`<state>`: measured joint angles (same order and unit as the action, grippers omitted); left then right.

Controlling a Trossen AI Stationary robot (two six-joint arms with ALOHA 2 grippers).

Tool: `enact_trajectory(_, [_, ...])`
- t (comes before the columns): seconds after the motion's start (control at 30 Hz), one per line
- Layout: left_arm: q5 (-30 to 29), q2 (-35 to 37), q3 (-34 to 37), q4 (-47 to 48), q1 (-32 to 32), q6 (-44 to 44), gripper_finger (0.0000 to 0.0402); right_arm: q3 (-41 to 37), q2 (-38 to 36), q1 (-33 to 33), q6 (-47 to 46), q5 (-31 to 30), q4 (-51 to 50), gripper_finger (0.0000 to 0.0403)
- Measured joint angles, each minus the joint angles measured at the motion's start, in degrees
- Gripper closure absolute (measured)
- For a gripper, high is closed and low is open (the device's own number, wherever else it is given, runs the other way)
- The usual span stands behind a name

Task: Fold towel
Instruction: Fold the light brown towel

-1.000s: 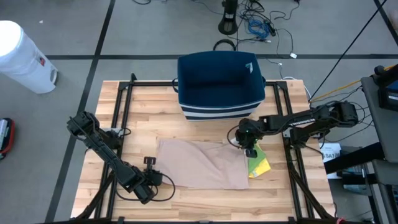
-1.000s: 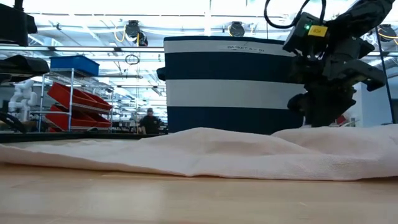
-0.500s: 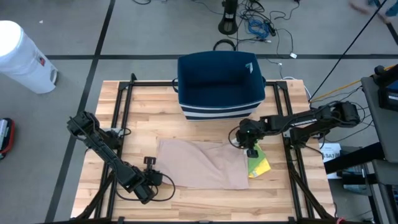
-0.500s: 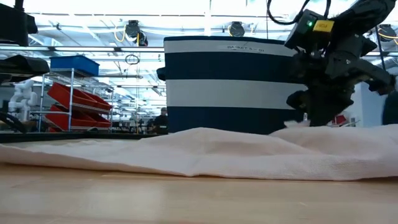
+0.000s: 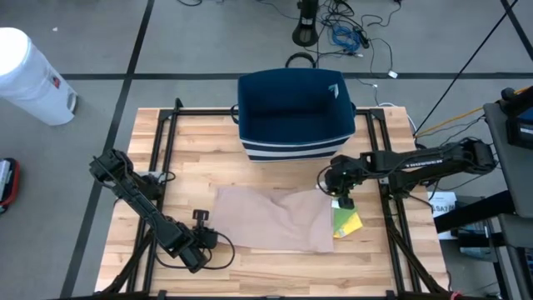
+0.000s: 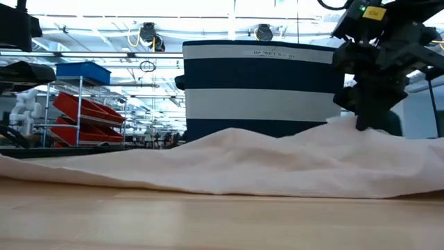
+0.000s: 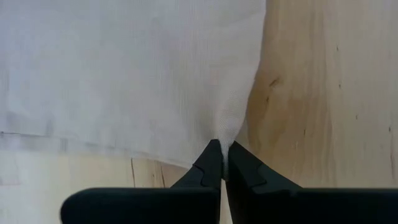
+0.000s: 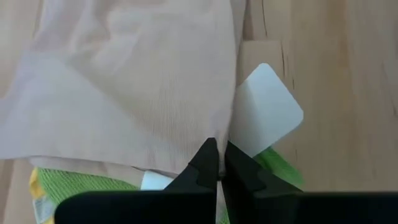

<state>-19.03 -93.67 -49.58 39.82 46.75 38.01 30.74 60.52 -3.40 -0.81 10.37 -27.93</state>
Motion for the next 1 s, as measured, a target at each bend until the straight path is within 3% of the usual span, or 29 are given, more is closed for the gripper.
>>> enact_trajectory(0.23, [0.11,0.00,0.00,-0.38,-0.43,0.01,0.0396,0.00,1.02,-0.39,-0.03,-1.85,-0.38,0.0380])
enact_trajectory(0.63, [3.13,0.00,0.00,-0.34,-0.40,0.29,0.0396,0.09,0.99,-0.37,-1.92,-3.01,-0.16,0.0259])
enact_trajectory(1.0, [3.39,0.00,0.00,-0.32,-0.40,0.46,0.0396,0.13,3.20,-0.39,-3.70,-2.89,0.80,0.0279])
